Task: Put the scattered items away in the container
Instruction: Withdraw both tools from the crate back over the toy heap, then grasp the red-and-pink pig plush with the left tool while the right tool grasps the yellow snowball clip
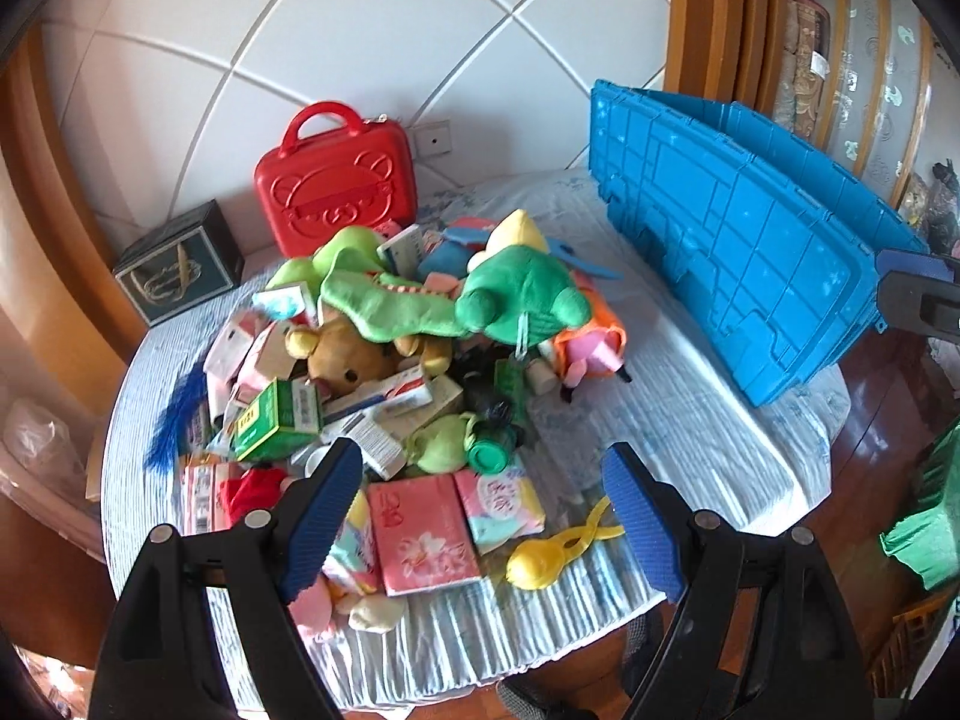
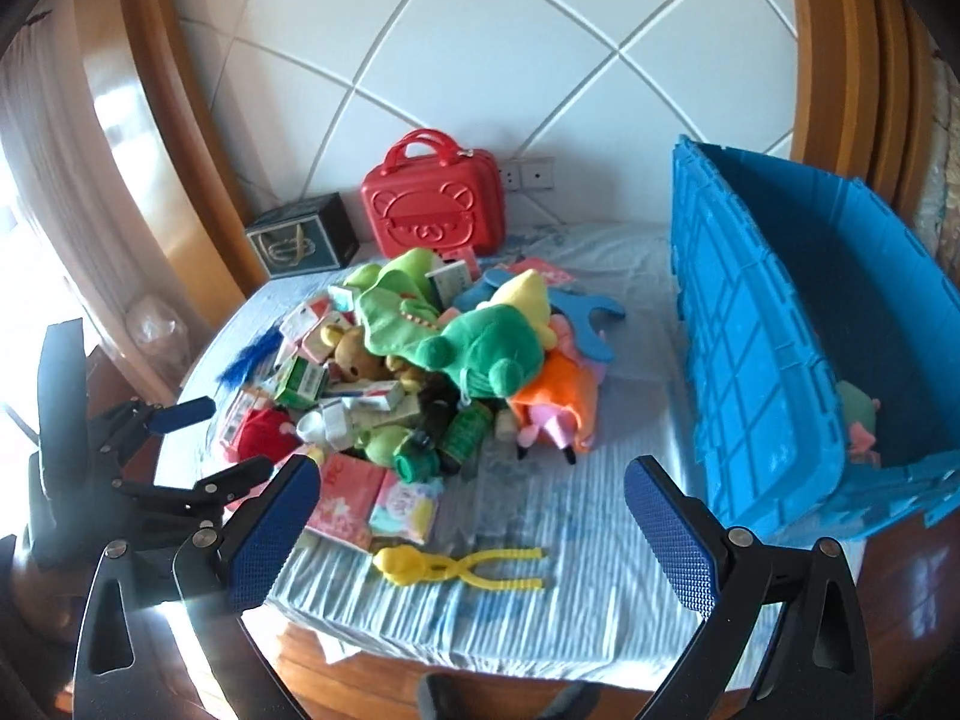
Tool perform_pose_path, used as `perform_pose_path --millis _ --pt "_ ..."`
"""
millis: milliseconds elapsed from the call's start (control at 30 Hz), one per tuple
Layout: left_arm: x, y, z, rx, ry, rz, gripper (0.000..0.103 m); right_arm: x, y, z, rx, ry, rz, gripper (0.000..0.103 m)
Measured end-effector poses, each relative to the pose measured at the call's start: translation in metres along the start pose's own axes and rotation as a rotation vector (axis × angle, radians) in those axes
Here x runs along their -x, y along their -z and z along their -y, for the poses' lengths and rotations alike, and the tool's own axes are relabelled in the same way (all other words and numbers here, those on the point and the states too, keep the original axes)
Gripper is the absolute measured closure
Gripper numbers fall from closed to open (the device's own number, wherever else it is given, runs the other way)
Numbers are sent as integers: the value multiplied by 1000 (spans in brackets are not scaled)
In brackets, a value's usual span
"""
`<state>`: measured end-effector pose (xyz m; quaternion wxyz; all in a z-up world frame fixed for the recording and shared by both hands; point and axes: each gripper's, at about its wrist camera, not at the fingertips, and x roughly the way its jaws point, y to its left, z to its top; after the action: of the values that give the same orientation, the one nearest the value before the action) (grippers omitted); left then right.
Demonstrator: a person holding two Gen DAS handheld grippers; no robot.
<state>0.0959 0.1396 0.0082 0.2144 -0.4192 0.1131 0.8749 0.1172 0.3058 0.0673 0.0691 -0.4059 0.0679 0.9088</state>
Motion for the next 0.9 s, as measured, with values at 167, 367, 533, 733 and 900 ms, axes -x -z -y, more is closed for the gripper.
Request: perform_pose_path --millis 167,367,533,733,900 --pt "-19 40 -50 78 -63 -69 21 -47 17 -30 45 -23 -80 0" --pt "-45 88 -98 166 -117 -148 21 -109 36 -60 93 -39 -158 0" --pt "-71 119 -120 207 -131 -212 21 -152 61 -77 143 -42 -220 0" --pt "-97 141 -144 296 -128 -239 21 -198 105 -85 197 -30 -317 0" --pt "-117 144 -163 334 -140 -222 21 -232 133 -82 224 -35 -347 0"
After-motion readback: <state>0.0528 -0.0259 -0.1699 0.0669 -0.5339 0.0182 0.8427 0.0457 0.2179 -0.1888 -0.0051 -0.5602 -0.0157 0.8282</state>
